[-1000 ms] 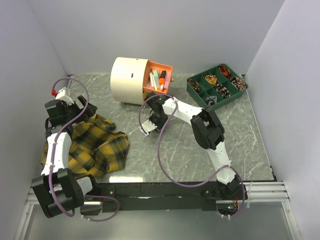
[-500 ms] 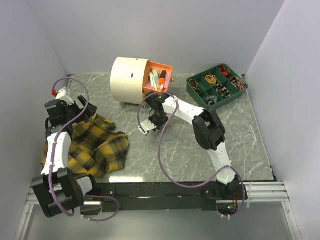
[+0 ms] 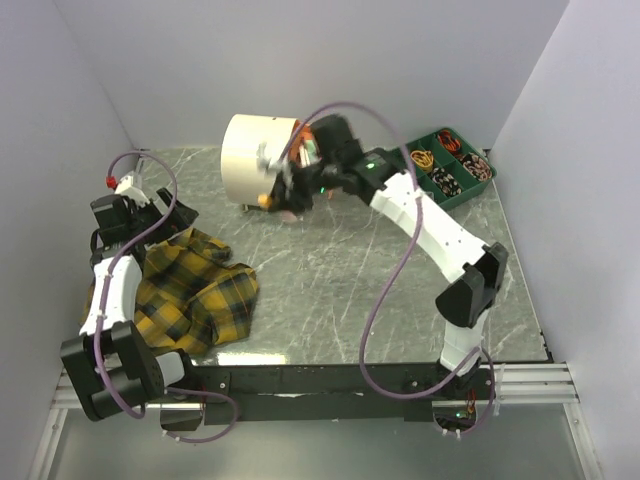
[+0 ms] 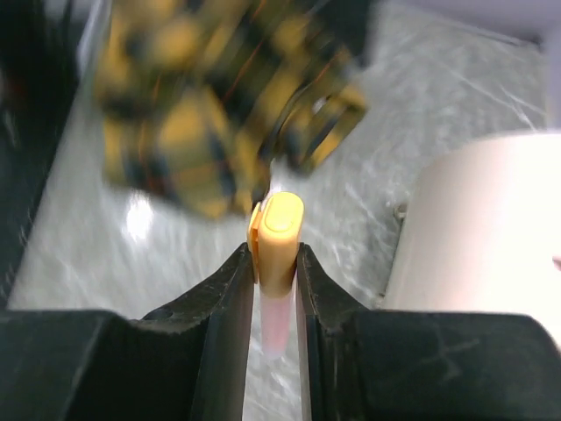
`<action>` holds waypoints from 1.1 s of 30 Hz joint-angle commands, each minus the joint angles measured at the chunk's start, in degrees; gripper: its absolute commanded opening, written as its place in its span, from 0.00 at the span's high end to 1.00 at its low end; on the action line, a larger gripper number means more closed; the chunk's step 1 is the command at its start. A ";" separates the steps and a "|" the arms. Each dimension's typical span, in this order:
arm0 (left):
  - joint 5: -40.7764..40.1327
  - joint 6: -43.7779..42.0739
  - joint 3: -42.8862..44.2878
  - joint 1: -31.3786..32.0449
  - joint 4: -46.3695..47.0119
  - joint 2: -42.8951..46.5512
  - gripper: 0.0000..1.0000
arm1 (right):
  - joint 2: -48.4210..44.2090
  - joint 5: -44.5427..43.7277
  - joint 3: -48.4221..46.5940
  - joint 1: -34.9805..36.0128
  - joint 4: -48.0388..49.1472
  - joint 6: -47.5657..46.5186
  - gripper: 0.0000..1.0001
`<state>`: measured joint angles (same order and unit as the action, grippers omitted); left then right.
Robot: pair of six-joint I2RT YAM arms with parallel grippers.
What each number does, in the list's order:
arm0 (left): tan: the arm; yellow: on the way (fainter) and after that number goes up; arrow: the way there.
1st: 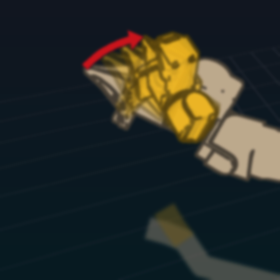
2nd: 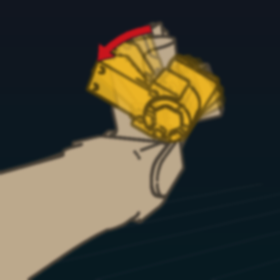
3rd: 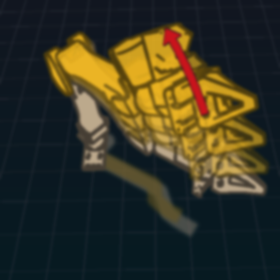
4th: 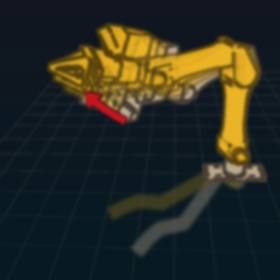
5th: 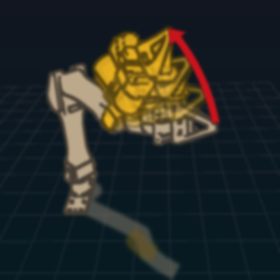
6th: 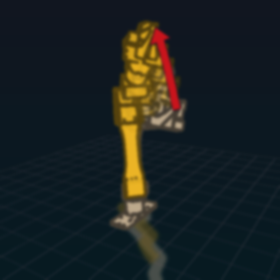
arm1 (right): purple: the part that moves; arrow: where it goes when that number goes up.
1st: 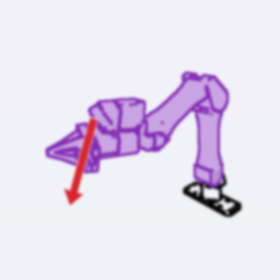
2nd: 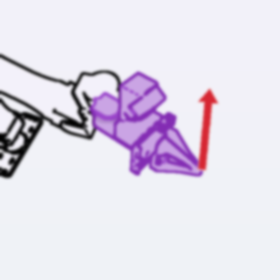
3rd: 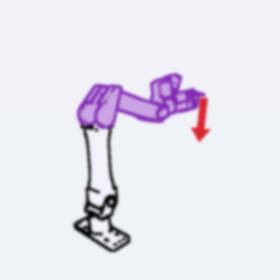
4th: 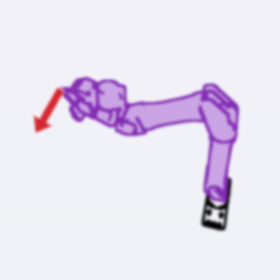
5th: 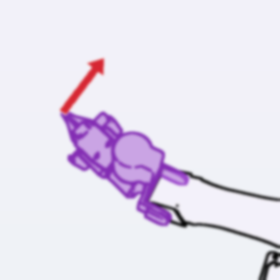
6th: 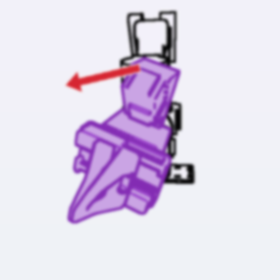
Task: Sort the stationery into containers
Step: Pick up the pen from the center of the board, then place the pen in the drawer.
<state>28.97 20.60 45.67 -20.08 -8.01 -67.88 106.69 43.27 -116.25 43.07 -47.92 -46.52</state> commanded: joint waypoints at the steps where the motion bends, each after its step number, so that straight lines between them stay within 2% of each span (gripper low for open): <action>1: 3.90 -0.21 7.40 -0.32 -0.24 -2.78 0.01 | -2.19 5.08 4.62 -9.57 33.55 46.29 1.00; 3: 4.25 -0.82 8.90 -0.40 -0.16 -4.63 0.00 | -0.27 2.11 4.19 -12.03 38.23 56.49 1.00; 10: 6.36 -1.26 15.23 -0.84 -1.13 -9.64 0.01 | 6.59 -2.92 -1.96 -18.80 42.90 64.62 1.00; 21: 10.22 -3.37 16.82 -1.98 -2.10 -11.31 0.00 | 17.04 -7.14 -10.13 -21.54 44.58 67.09 1.00; 22: 10.58 -3.29 16.99 -2.25 -1.92 -11.83 0.01 | 17.58 -7.49 -10.66 -21.62 44.76 67.18 0.95; 24: 11.19 -3.28 17.35 -2.34 -2.01 -12.45 0.00 | 18.89 -8.98 -12.16 -21.54 44.93 67.09 0.92; 28: 11.98 -3.11 19.37 -2.42 -2.01 -14.29 0.00 | 19.87 -11.44 -13.22 -21.45 44.14 66.30 0.54; 31: 13.04 -2.32 20.51 -2.42 -1.05 -15.44 0.01 | 18.73 -12.24 -12.34 -21.45 43.62 65.69 0.43; 33: 13.30 -2.14 21.56 -2.43 -0.25 -16.32 0.01 | 17.15 -12.68 -11.73 -21.54 43.27 65.24 0.40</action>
<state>39.46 18.55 63.26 -22.24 -11.35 -83.26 126.89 32.67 -126.13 21.74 -6.61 19.68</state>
